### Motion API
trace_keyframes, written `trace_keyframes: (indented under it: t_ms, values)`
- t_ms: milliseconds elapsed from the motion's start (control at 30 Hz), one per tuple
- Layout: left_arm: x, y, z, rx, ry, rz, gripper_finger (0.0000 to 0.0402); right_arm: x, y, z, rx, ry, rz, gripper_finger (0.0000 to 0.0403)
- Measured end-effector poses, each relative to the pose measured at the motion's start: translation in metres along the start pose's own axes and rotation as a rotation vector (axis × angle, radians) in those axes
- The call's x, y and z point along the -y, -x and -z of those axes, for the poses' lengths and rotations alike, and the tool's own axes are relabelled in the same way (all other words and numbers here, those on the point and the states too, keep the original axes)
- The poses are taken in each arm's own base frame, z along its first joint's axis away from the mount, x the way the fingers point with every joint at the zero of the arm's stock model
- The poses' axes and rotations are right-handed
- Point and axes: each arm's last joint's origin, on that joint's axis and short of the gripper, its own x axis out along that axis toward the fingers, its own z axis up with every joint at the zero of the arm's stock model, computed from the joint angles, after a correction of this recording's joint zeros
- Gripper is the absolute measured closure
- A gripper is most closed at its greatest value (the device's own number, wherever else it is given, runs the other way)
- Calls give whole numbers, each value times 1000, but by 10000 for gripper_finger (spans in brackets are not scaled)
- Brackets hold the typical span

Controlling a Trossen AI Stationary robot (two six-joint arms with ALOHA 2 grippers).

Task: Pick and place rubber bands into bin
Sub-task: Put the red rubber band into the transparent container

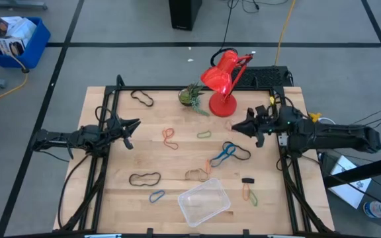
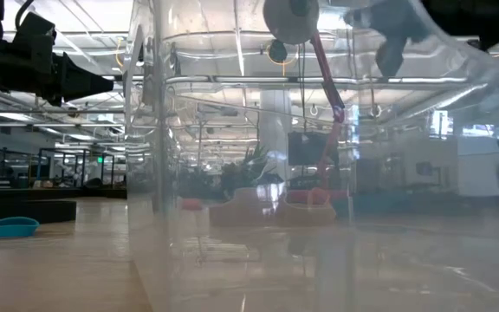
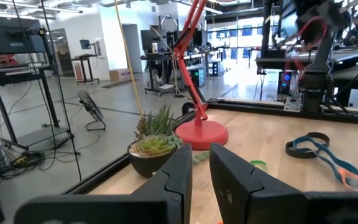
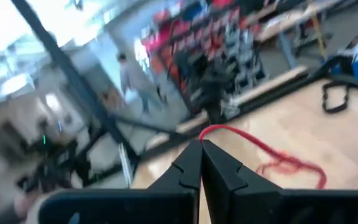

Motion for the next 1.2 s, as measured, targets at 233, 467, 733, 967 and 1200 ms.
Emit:
trace_keyframes:
  t_ms: [233, 467, 733, 967, 1200]
  values:
    - [0, 0, 0, 1, 9, 1, 339, -48, -35, -24, -276, 62, -82, 403]
    - [0, 0, 0, 0, 35, 1, 339, -95, -79, -1, -483, 102, -220, 403]
    - [0, 0, 0, 0, 35, 2, 339, -116, -108, 63, -707, 89, -147, 403]
    - [0, 0, 0, 0, 31, 2, 339, -117, -123, 111, -828, 124, -55, 403]
    - [0, 0, 0, 0, 30, 3, 339, -103, -136, 149, -942, 126, 22, 403]
